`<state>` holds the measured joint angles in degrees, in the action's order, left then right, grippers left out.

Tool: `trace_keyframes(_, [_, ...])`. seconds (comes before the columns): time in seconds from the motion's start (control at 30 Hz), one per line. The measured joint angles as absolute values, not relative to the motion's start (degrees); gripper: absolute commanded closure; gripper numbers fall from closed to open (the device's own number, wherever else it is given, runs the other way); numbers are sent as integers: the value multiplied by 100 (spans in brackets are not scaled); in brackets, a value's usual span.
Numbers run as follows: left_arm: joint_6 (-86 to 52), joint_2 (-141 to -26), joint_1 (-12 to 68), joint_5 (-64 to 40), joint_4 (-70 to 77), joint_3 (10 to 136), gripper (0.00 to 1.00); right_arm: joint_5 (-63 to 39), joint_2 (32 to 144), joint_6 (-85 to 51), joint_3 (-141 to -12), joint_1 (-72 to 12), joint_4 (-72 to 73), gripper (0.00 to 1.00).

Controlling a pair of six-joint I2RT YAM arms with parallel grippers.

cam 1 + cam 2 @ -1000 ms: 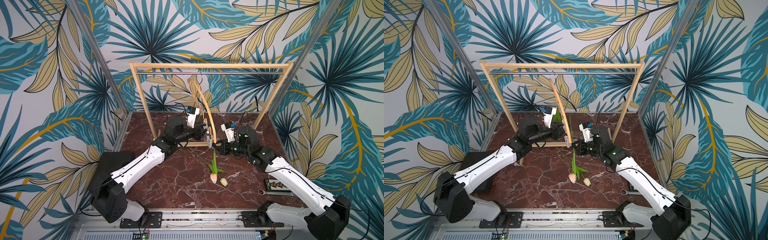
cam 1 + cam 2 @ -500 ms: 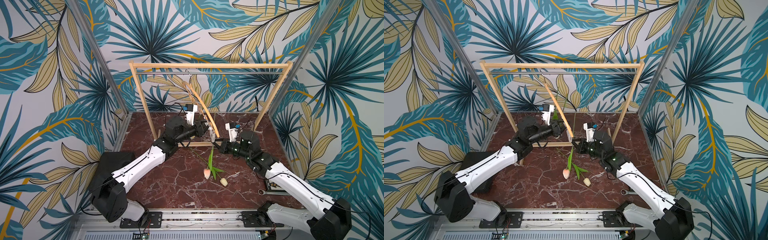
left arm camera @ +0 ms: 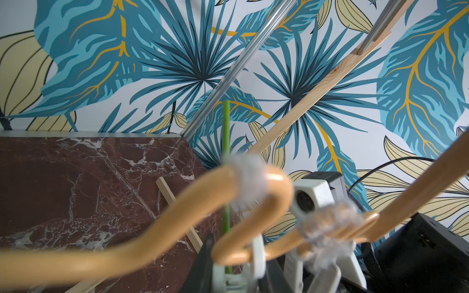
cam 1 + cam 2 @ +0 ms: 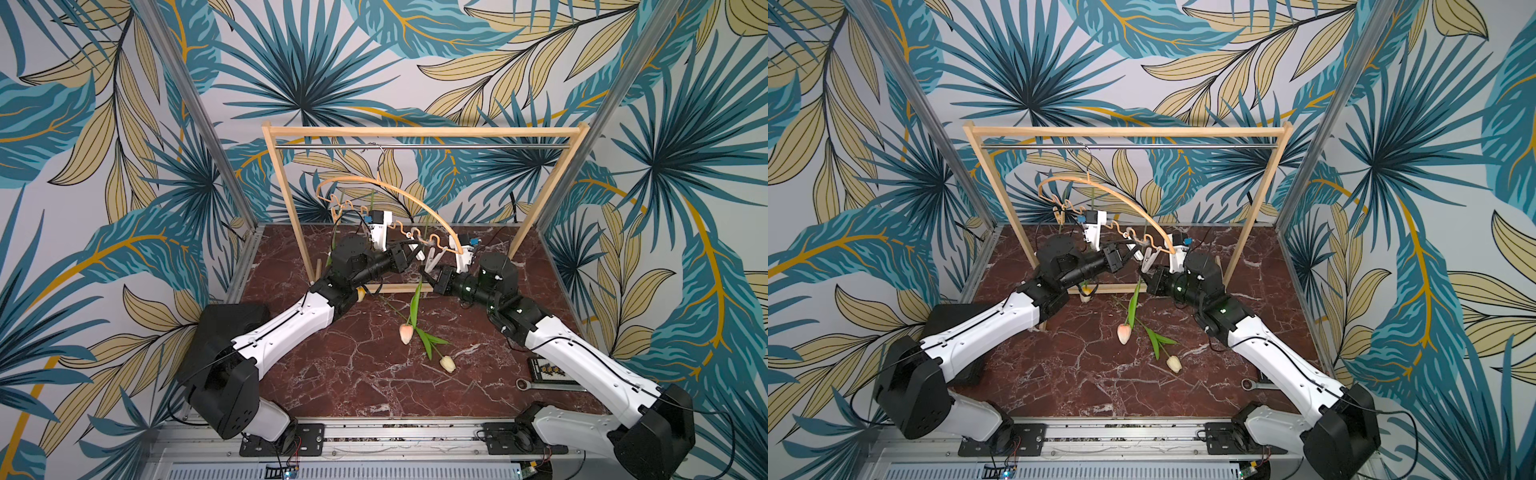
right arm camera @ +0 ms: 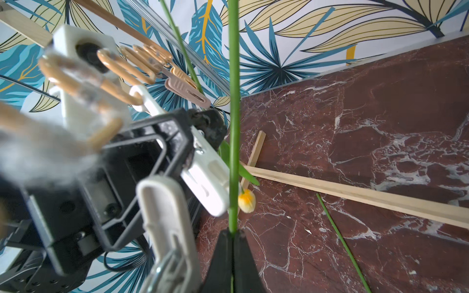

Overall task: Dry the flowers on a clothes hanger
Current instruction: Clamp the flower onto the hanger.

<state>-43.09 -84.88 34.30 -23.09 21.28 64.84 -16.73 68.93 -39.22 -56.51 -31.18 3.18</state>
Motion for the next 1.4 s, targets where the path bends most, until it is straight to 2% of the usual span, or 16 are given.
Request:
trace_keyframes(0.53, [-4307,-8488,3420,-2316,2169,6449,77,-1896,7129,-3903,-5916,-3111,314,100])
trace_keyframes(0.67, [-4316,-8486,3420,-2320,2165,6449,64,-1900,7133,-3900,-5916,-3111,309,100])
trace_keyframes(0.8, [-4357,-8488,3422,-2340,2134,6449,56,-1973,7137,-3898,-5916,-3116,309,100])
trace_keyframes(0.9, [-4379,-8488,3420,-2342,2115,6449,42,-2001,7137,-3896,-5916,-3116,309,100])
trace_keyframes(1.07, [-4388,-8488,3420,-2331,2084,6449,30,-2003,7137,-3865,-5916,-3116,303,100])
trace_keyframes(1.13, [-4370,-8486,3420,-2309,2036,6449,25,-2001,7137,-3850,-5916,-3116,279,95])
trace_keyframes(1.27, [-4274,-8414,3417,-2134,1752,6425,14,-1931,7109,-3760,-5913,-3118,102,77])
trace_keyframes(1.4, [-4143,-8178,3404,-1894,1354,6228,11,-1586,6956,-3647,-5826,-3118,-384,65])
